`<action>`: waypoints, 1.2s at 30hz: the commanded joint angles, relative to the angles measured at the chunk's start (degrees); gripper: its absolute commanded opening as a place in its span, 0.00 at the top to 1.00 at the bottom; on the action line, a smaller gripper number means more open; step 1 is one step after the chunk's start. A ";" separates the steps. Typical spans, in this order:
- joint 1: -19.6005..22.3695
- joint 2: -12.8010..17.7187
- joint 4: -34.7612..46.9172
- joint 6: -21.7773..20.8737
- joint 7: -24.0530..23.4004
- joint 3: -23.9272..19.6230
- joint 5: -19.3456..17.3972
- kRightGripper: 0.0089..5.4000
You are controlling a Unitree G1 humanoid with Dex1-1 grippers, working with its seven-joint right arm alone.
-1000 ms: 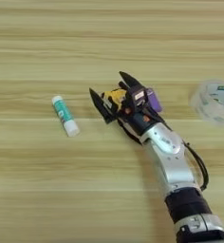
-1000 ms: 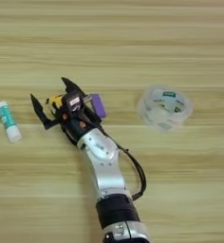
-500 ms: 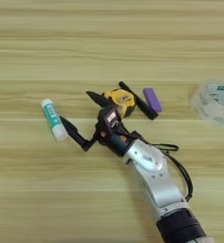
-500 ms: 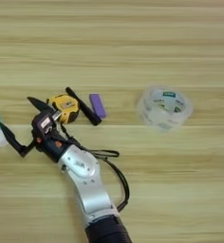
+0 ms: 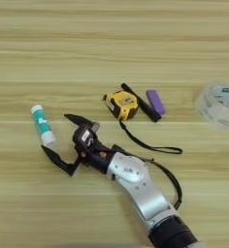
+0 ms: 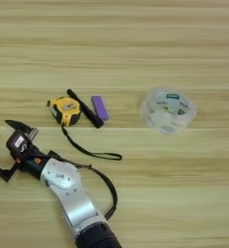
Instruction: Move the objects on the table
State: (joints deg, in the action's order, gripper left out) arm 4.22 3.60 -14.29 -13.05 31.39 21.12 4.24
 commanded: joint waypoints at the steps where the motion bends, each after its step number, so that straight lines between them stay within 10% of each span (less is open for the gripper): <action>1: 2.68 -1.74 0.41 -0.17 -1.92 1.07 1.02 0.01; 36: 7.96 -5.11 -11.02 1.44 -7.53 -4.01 -0.52 0.01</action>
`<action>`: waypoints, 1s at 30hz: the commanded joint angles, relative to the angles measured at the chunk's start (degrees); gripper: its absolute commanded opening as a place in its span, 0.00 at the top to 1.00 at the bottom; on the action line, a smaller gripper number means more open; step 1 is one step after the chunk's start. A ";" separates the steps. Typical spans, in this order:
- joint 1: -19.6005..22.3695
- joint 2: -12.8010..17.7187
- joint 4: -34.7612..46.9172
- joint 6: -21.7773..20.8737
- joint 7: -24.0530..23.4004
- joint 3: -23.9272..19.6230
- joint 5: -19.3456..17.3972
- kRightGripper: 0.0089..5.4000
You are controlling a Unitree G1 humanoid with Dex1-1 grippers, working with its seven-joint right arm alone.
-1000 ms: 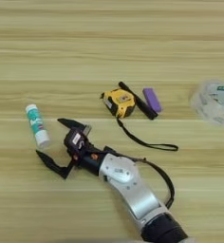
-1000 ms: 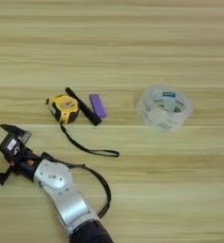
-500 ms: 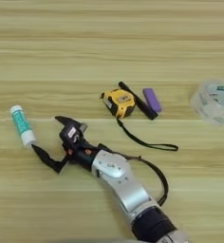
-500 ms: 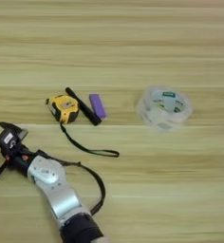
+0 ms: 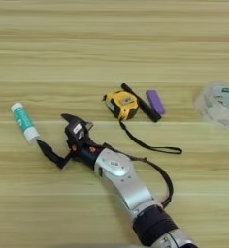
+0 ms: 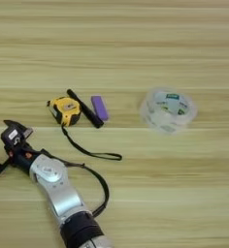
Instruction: Move the objects on the table
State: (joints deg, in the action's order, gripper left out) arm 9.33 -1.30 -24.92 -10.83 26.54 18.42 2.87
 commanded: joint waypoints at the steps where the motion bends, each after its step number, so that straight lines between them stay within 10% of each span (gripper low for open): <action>1: 3.17 -0.24 -0.77 -1.08 -3.17 -1.62 0.91 0.01; 19: 7.89 -0.16 -6.25 -6.11 -10.39 -6.32 1.27 0.01; 30: 4.42 0.48 11.16 -6.81 -10.36 -5.16 1.58 0.01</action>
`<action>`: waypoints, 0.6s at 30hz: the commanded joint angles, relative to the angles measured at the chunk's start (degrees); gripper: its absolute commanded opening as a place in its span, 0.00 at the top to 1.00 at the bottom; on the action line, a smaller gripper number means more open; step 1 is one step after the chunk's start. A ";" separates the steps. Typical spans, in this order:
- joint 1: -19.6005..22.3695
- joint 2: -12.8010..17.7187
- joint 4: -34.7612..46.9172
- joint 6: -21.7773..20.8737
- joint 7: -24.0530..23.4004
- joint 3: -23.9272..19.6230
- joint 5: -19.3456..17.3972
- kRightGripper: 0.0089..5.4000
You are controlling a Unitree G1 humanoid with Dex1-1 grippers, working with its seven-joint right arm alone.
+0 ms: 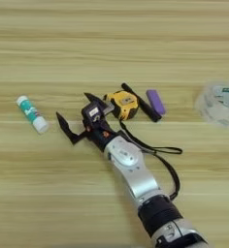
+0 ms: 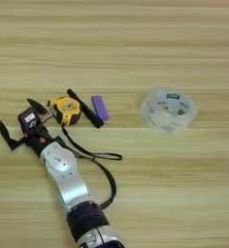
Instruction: Move the objects on the table
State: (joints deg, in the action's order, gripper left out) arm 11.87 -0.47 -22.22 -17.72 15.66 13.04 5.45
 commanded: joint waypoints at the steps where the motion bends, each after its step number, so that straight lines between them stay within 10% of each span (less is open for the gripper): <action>1: 1.59 -0.55 10.09 0.81 1.17 0.56 -1.63 0.01; 8: 0.07 -2.69 13.92 8.78 8.01 4.98 -6.74 0.01; 18: 2.58 -5.28 4.07 9.05 10.47 11.65 -2.58 0.01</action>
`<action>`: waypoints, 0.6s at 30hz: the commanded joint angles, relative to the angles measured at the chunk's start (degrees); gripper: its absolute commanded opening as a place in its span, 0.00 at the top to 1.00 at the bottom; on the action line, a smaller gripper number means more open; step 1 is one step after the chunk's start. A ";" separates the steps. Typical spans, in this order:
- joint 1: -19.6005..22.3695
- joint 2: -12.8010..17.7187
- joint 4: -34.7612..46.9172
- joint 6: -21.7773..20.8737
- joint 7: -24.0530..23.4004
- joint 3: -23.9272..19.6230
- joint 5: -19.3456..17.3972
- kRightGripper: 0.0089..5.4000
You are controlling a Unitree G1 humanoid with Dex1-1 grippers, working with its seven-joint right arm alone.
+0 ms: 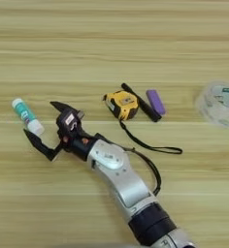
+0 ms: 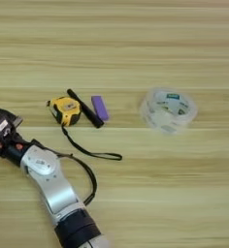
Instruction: Move the objects on the table
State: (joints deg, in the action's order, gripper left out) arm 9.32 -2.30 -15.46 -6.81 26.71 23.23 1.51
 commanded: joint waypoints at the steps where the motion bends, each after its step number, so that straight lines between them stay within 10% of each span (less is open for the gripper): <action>1: 6.25 -3.98 -5.47 -2.47 -1.04 1.52 1.79 0.01; 18: 17.26 -8.63 -30.18 -11.40 -4.93 -3.38 1.16 0.01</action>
State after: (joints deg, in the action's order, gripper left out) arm 24.19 -7.09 -46.43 -17.88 21.87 20.97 3.64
